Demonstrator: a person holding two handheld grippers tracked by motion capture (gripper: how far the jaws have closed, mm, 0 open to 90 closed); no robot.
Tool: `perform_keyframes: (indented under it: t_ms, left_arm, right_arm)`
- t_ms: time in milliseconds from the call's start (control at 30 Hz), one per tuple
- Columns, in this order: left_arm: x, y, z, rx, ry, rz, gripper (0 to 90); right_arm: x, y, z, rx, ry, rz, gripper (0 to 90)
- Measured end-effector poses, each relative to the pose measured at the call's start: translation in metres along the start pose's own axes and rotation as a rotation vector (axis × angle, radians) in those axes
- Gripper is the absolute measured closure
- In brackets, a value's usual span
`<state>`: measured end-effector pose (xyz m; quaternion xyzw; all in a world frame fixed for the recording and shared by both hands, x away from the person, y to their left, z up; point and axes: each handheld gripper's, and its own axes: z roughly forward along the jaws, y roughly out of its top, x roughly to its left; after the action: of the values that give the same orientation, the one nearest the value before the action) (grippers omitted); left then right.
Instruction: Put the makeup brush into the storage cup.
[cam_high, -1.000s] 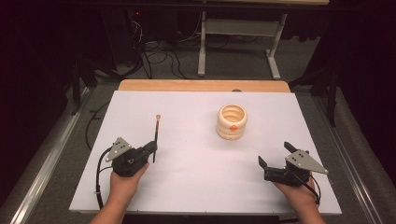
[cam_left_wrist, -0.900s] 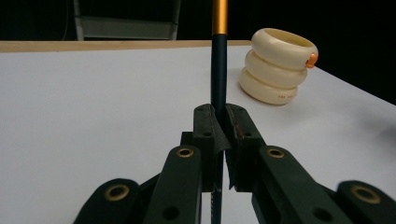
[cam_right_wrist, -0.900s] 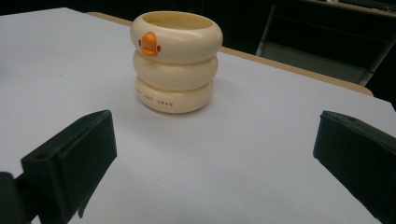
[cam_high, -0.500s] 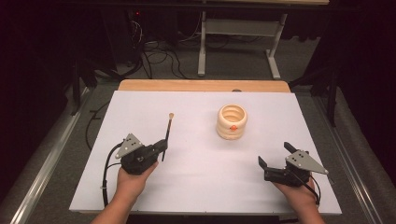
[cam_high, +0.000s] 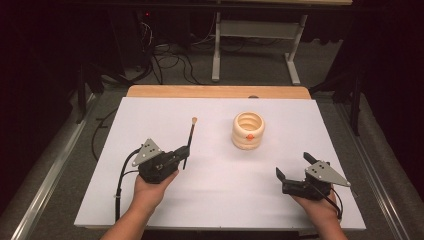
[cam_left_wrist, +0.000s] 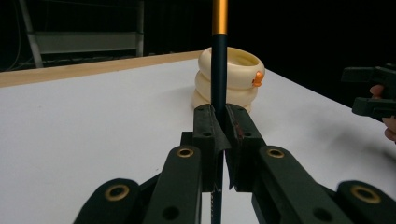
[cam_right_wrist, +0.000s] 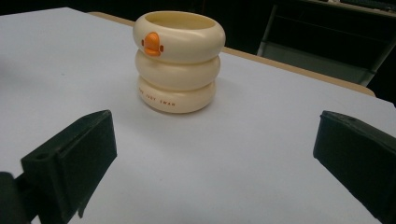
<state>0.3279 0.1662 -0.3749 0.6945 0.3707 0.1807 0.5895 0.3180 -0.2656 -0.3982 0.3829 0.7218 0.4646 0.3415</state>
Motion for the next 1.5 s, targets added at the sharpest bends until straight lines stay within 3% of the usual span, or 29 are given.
perform_keyframes:
  t_ms: [500, 667, 933, 1200, 1500]
  left_arm:
    - [-0.016, 0.000, 0.026, -0.006, -0.060, 0.029, 83.9]
    - [-0.021, -0.006, 0.029, -0.001, -0.072, 0.050, 83.9]
    - [-0.024, -0.011, 0.029, -0.002, -0.097, 0.046, 83.9]
    - [-0.020, -0.012, 0.024, -0.012, -0.092, 0.041, 83.9]
    - [-0.016, -0.012, 0.018, -0.019, -0.075, 0.042, 83.8]
  right_arm:
    - [0.001, -0.001, 0.002, 0.010, -0.006, 0.002, 0.9]
    - [0.001, -0.002, 0.003, 0.017, -0.008, 0.003, 0.9]
    - [0.005, 0.001, 0.006, 0.021, 0.005, 0.011, 0.9]
    - [0.013, 0.025, 0.006, -0.022, 0.022, 0.019, 0.9]
    - [0.030, 0.049, 0.021, -0.041, 0.064, -0.021, 1.0]
